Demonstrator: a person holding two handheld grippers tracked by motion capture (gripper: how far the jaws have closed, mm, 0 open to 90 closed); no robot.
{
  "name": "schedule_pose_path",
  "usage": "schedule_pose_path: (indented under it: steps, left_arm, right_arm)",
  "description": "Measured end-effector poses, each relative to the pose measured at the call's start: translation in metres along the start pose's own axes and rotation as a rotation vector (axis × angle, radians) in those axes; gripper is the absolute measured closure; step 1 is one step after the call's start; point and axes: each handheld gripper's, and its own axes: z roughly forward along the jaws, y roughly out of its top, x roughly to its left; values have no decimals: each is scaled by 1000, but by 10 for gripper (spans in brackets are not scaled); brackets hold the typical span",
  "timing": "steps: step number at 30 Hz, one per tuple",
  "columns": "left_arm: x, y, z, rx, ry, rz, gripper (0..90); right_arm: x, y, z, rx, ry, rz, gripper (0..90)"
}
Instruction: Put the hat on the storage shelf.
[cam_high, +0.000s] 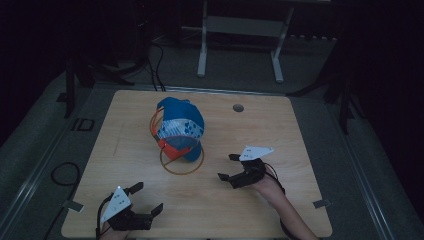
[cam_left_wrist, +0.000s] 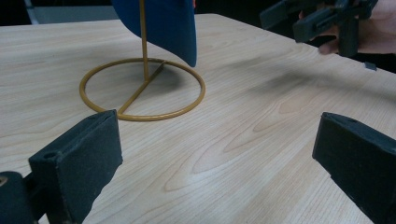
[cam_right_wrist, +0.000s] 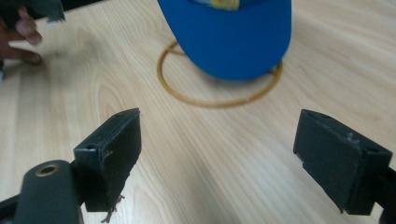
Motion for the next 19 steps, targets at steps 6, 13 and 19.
schedule_pose_path:
  steps: [6, 13, 19]
  left_arm:
    - [1, 0, -1, -3, 16, 1, 16]
    - [1, 0, 0, 1, 19, 1, 16]
    - [0, 0, 1, 1, 16, 2, 16]
  right_arm:
    - [-3, -24, -1, 24, 4, 12, 152]
    - [-4, -41, -2, 56, -10, 10, 155]
    - [-5, -42, -4, 39, -19, 16, 157]
